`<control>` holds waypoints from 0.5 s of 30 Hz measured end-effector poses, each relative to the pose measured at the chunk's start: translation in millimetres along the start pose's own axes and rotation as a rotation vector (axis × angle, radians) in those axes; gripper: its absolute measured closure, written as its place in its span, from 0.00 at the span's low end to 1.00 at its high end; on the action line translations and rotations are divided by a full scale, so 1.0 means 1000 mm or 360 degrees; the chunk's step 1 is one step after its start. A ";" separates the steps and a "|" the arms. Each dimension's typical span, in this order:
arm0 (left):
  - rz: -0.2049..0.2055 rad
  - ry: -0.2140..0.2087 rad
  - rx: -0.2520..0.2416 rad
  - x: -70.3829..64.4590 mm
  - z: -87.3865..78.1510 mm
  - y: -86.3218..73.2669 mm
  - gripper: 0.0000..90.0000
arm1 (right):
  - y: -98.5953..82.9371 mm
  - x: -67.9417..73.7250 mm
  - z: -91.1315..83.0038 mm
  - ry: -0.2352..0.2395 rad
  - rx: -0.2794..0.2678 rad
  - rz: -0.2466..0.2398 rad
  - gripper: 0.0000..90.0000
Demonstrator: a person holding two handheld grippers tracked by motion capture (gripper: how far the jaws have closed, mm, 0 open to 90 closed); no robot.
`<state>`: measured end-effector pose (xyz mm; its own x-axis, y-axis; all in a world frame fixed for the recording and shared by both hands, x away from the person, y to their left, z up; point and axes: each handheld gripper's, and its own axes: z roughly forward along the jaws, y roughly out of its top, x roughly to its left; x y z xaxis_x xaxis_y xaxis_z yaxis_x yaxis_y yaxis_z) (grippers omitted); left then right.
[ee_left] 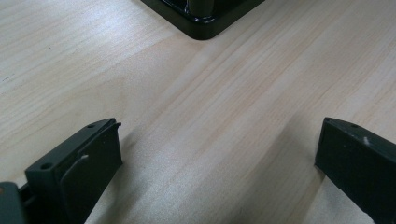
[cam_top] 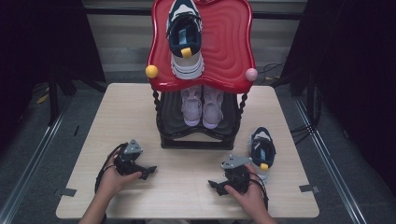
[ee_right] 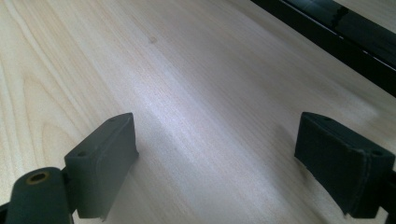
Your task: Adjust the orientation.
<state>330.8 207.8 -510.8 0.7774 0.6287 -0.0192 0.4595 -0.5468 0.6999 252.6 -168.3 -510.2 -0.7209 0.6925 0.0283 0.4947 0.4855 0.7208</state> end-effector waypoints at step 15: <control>-0.0002 0.0010 0.0002 0.000 0.000 0.000 0.00 | 0.011 0.003 -0.009 0.0099 0.0167 -0.0052 0.17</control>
<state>330.3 207.7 -510.7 0.7739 0.6331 -0.0156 0.4612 -0.5465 0.6990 251.0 -166.1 -496.0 -0.7646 0.6425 0.0513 0.5161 0.5627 0.6458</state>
